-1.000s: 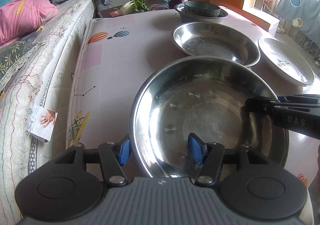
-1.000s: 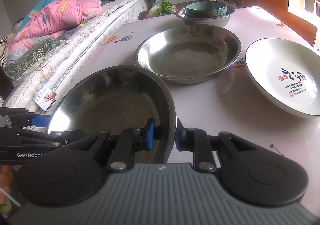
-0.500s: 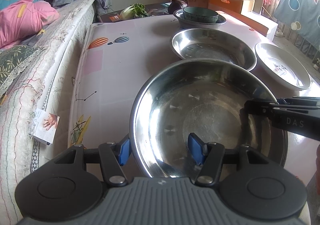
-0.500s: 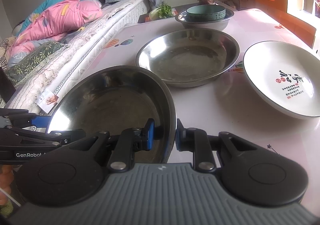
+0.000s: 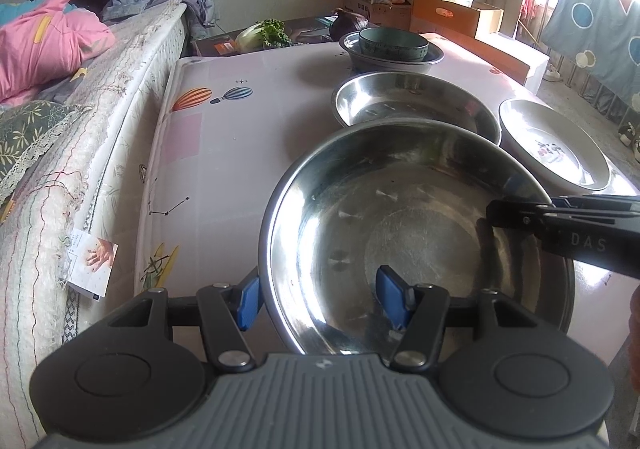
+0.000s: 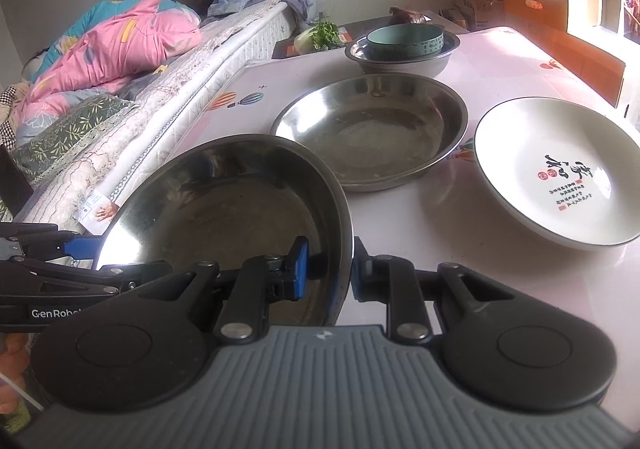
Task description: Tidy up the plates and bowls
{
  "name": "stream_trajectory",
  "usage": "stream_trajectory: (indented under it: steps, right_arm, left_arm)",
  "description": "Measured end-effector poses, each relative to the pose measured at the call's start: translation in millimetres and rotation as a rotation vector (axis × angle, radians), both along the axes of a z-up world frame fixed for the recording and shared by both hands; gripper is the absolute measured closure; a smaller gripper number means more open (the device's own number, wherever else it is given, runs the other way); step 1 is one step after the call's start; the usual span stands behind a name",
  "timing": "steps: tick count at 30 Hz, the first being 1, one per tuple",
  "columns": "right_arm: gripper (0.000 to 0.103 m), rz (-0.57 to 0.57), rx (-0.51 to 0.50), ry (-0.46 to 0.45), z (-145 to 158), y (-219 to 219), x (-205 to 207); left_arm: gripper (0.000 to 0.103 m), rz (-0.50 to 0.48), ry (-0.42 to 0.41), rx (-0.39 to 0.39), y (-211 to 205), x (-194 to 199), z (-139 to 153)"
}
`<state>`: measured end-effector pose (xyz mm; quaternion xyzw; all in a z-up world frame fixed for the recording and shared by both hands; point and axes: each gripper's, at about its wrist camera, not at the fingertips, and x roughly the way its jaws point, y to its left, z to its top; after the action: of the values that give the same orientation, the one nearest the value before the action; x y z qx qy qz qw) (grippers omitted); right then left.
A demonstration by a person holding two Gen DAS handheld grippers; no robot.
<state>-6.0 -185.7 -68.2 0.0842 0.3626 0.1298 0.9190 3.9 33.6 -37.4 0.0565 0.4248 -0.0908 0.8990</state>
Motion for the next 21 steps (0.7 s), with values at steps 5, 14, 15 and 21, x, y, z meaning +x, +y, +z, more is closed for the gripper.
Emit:
stream_trajectory:
  steps: [5,14,15,21]
  right_arm:
    - [0.082,-0.004,0.004,-0.007,3.6,-1.5,-1.6]
    - [0.081,-0.011,0.009,-0.015,6.7,-5.1,-4.5]
    - [0.081,-0.012,0.009,-0.016,6.9,-5.4,-4.7]
    - [0.081,-0.015,0.012,-0.017,7.3,-6.7,-6.1]
  left_arm:
    - [0.043,-0.002,-0.004,-0.001,-0.8,-0.4,1.9]
    - [0.043,-0.008,-0.010,-0.003,-3.1,-1.9,4.6]
    - [0.043,-0.009,-0.010,-0.004,-3.4,-2.2,5.0]
    - [0.043,-0.010,-0.012,-0.004,-3.9,-2.0,5.5]
